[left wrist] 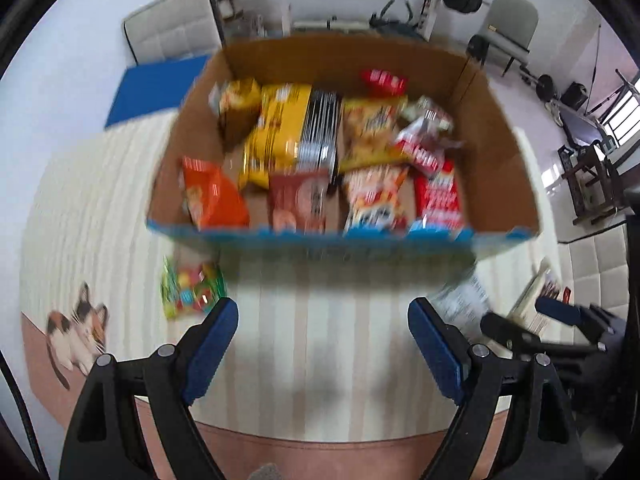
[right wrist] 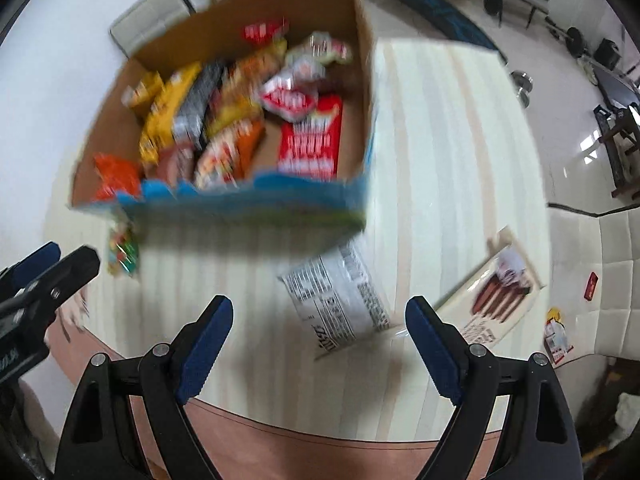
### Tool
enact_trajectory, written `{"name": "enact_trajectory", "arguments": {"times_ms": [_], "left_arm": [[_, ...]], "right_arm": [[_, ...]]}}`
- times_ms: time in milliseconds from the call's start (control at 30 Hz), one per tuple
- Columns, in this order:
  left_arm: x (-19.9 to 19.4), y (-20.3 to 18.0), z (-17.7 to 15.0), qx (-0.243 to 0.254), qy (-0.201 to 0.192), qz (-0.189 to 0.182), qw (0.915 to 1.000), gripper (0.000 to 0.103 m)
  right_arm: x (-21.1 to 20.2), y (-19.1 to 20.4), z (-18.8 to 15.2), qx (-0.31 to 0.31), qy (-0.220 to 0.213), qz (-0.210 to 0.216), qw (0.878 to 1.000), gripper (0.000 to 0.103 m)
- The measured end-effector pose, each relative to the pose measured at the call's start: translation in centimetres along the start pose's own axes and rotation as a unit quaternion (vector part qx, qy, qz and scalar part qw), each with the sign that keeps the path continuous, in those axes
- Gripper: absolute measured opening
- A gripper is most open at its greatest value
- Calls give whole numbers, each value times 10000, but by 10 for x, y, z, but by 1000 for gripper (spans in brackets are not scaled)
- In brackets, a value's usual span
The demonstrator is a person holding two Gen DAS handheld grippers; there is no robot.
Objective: Organize snacks
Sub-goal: 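Grasp the green watermelon gum bag with the left tool while the right grasps the silver biscuit pack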
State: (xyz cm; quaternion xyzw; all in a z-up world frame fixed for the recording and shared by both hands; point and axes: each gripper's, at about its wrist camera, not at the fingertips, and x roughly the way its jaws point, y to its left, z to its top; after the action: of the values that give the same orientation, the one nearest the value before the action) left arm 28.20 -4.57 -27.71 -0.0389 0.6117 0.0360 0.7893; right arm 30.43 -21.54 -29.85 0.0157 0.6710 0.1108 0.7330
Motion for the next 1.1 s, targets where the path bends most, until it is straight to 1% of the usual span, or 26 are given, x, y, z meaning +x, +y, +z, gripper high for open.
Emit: {"name": "enact_trajectory", "arguments": {"times_ms": [133,233,267,333,367,467,567,633,700,767,867,933,1033,1100], "left_arm": [[25,13,-16,-54,230,3,9997,87],[37,24,-23,-172,367,13,9992,87],[39,28,-26,-200,405,23,9990,87],[44,39,-29,-279,454,39,9986,87],[45,46,-31,-344,478,46,9983,87],[43,75,-33,-631,524,36,9966,87],[42,110,-32,-960,609,33,9935,87],[45,133,-30,-1157,680,35,9909,87],[52,155,-25,-1355,822,-42,9874,87],[63,169,-20,-1472,977,-137,9842,87],[83,181,-13,-1540,1230,-263,9800,87],[97,182,-10,-1503,1376,-277,9786,87],[119,181,-9,-1415,1646,-350,9755,87],[131,180,-10,-1370,1757,-350,9742,87]], "right_arm": [[45,5,4,-240,431,-254,9985,90],[75,4,4,-220,698,-497,9961,90],[81,4,4,-183,727,-612,9953,90],[86,6,0,-14,694,-789,9945,86],[85,8,-2,33,678,-856,9940,78],[84,16,-12,409,774,-627,9942,77],[87,37,-21,540,754,-618,9938,77],[90,50,-25,705,745,-492,9935,77],[95,63,-27,845,754,-356,9929,77],[100,74,-27,973,755,-280,9920,78],[104,86,-25,966,715,-351,9921,78],[107,95,-23,859,735,-442,9926,78],[110,99,-27,828,761,-484,9925,78],[110,98,-29,855,772,-475,9922,78]]}}
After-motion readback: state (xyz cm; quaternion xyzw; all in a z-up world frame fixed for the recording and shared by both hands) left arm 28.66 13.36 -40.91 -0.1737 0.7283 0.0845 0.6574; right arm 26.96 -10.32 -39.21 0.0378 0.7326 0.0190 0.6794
